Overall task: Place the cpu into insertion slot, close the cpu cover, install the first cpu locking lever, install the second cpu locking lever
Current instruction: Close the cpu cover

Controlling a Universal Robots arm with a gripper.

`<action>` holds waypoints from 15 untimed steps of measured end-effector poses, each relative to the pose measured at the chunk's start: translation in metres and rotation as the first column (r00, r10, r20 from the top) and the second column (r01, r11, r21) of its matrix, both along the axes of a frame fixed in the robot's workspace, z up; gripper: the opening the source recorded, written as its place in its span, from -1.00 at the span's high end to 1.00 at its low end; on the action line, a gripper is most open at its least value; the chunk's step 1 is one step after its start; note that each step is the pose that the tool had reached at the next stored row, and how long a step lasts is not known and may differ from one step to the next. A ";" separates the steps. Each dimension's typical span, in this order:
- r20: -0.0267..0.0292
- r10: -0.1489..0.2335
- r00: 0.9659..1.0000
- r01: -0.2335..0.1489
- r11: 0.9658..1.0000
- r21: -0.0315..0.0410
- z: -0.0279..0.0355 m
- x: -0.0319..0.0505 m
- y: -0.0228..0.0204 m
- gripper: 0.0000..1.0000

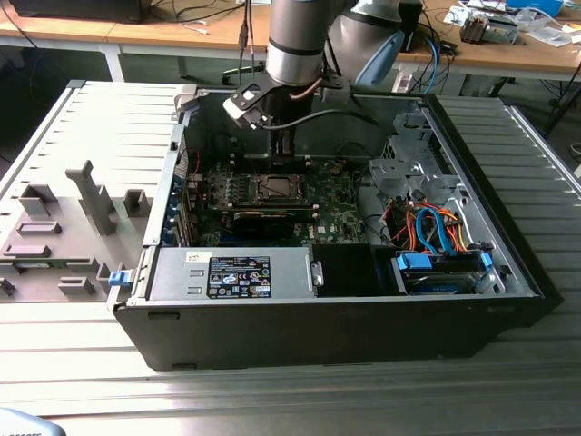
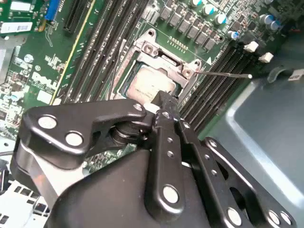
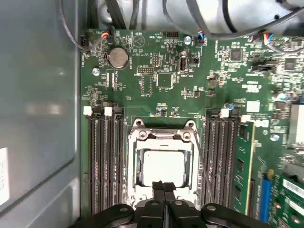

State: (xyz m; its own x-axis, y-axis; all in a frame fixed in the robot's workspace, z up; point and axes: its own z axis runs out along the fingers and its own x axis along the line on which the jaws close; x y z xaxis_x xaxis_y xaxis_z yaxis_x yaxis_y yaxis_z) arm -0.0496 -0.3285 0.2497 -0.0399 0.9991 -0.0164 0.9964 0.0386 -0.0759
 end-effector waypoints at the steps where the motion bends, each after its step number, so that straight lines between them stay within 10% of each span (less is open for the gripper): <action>1: 0.000 0.000 1.000 0.000 1.000 0.000 0.0057 0.0000 0.0000 0.79; 15: 0.000 0.000 1.000 0.000 1.000 0.000 0.0217 0.0000 0.0000 0.79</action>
